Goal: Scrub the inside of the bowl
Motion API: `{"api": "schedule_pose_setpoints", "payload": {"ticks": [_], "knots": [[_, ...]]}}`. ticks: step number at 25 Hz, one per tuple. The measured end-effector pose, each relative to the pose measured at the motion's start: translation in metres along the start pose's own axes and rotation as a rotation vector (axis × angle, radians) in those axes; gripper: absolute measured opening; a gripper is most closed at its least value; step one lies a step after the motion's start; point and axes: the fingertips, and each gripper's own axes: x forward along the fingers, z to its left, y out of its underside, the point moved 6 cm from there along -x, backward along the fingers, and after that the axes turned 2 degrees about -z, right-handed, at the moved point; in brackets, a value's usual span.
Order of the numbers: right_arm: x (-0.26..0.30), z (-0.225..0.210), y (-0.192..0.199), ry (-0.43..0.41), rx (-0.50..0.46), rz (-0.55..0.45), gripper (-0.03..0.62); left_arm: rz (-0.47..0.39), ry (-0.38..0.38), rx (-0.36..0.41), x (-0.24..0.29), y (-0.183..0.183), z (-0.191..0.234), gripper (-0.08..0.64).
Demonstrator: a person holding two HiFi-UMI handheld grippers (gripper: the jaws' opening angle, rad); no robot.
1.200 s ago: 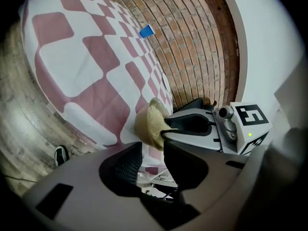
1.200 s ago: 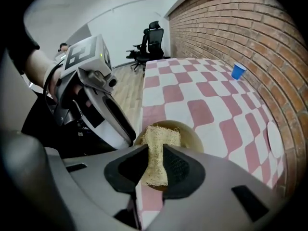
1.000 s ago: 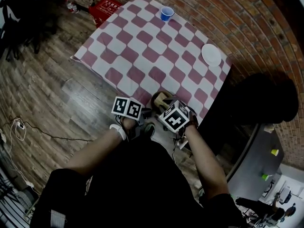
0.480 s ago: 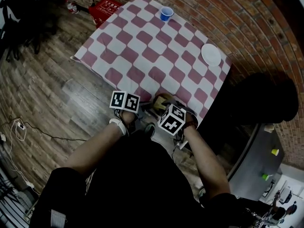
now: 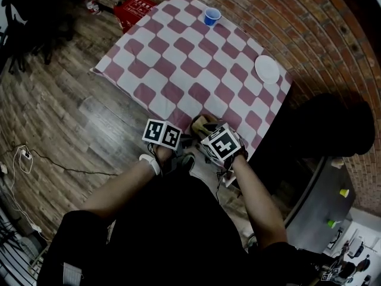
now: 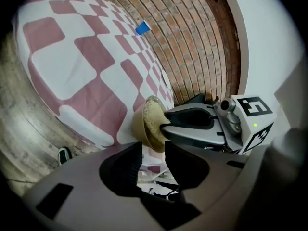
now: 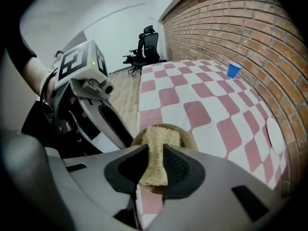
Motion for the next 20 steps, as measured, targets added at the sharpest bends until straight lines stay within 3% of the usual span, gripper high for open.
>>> {"api": "schedule_pose_setpoints", "payload": {"ticks": [4,10,12,14,20], "knots": [[-0.003,0.004,0.004,0.022,-0.129,0.047,0.103,-0.042,0.009,-0.072,0.001,-0.002,0.008,0.135],[-0.005,0.016,0.012,0.131,-0.600,0.164,0.103,-0.063,-0.001,-0.083,0.000,-0.013,0.013,0.064],[-0.004,0.021,0.013,0.157,-0.703,0.186,0.103,-0.080,-0.001,-0.080,-0.002,-0.020,0.014,0.055],[-0.002,0.024,0.012,0.139,-0.682,0.172,0.103,-0.109,0.008,-0.075,-0.007,-0.029,0.013,0.049],[-0.004,0.012,0.000,0.113,-0.330,0.069,0.103,-0.122,0.018,-0.038,-0.019,-0.032,0.007,0.052]]}}
